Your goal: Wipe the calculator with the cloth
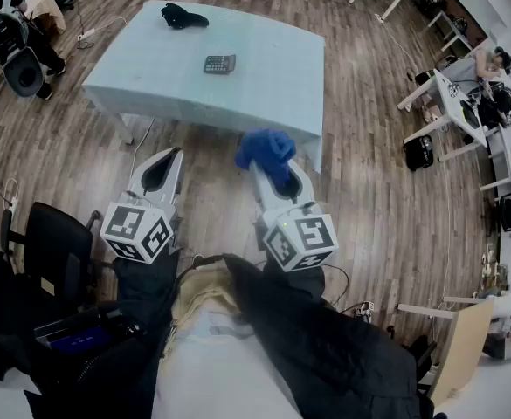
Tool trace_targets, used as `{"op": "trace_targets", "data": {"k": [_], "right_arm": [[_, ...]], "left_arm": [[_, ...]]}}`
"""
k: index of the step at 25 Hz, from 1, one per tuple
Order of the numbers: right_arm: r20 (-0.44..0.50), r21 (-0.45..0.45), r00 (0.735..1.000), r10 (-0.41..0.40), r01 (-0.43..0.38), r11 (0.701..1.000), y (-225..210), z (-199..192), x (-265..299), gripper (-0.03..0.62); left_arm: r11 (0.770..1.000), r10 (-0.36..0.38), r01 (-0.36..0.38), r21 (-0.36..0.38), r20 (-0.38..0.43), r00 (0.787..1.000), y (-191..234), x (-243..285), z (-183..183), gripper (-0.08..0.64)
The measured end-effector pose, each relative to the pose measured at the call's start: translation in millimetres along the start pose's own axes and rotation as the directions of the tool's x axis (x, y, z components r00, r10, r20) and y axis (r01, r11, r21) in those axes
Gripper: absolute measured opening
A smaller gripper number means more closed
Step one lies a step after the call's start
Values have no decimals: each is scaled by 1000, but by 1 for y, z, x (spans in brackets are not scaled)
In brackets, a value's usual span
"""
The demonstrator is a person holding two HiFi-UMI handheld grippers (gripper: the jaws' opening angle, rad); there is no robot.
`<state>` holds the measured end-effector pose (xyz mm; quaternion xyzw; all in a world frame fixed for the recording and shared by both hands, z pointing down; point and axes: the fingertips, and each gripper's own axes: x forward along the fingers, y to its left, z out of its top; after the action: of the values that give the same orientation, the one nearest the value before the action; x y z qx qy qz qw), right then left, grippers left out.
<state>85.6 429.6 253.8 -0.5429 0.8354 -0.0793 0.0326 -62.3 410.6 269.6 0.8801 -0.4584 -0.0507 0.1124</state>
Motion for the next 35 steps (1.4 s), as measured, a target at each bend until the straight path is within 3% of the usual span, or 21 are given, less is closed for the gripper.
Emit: {"op": "trace_targets", "data": {"k": [13, 35], "right_arm": [[-41, 5, 999, -21, 21, 1000, 6, -12, 14, 138], [-106, 50, 994, 1, 4, 999, 19, -47, 41, 149]], "left_arm": [[999, -26, 25, -33, -42, 999, 17, 4, -10, 2], [993, 44, -55, -109, -102, 994, 68, -13, -46, 2]]}}
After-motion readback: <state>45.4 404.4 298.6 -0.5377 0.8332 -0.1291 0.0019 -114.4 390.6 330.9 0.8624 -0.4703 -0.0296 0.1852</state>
